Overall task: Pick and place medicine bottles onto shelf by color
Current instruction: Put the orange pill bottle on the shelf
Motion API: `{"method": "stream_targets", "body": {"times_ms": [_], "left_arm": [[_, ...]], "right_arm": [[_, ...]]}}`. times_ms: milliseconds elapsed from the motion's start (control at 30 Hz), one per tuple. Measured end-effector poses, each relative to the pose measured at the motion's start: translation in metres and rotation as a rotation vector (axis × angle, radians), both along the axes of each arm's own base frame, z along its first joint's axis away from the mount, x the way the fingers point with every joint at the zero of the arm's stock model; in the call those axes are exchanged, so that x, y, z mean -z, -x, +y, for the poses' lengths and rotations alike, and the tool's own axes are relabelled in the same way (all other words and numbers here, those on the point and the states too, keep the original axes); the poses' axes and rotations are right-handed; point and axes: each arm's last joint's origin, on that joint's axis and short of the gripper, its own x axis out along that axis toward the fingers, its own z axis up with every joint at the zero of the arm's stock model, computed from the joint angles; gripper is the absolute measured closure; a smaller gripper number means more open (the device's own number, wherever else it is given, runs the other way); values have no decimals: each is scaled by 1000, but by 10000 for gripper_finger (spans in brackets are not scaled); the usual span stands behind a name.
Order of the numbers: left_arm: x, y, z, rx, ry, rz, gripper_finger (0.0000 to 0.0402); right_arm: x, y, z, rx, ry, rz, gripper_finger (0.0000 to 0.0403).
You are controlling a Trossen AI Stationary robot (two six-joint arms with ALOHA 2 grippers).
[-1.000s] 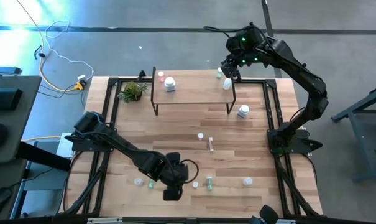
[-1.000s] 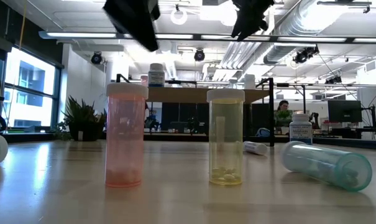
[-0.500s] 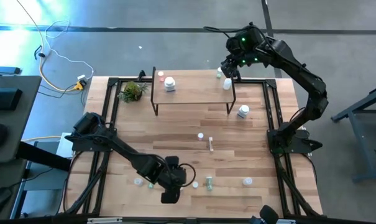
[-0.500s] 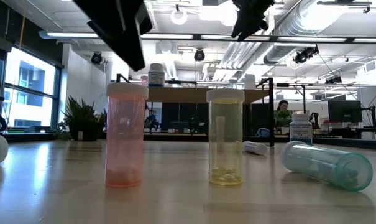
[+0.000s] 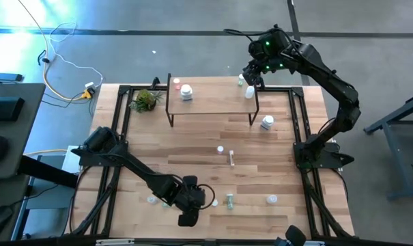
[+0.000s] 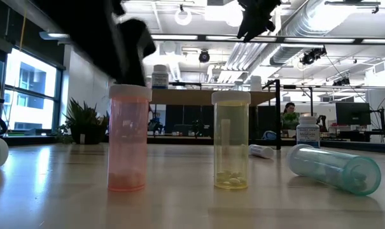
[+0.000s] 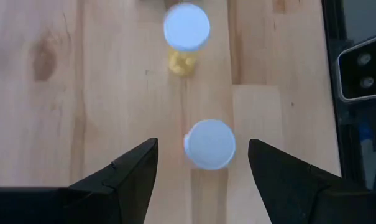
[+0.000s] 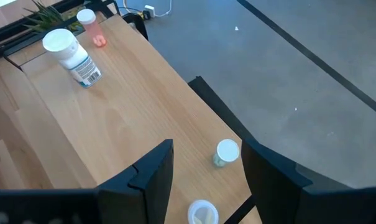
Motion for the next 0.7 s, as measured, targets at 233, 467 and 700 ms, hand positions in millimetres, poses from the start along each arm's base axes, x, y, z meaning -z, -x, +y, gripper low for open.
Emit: {"method": "stream_targets", "body": {"times_ms": [233, 467, 700], "left_arm": [[11, -5, -3, -17, 2, -6, 163], [12, -5, -2, -27, -16, -9, 170], [12, -4, -1, -24, -16, 4, 232]], "right_arm": [[0, 0, 0, 0, 1, 0, 222], [0, 0, 0, 0, 0, -1, 222], [0, 0, 0, 0, 1, 0, 222]]}}
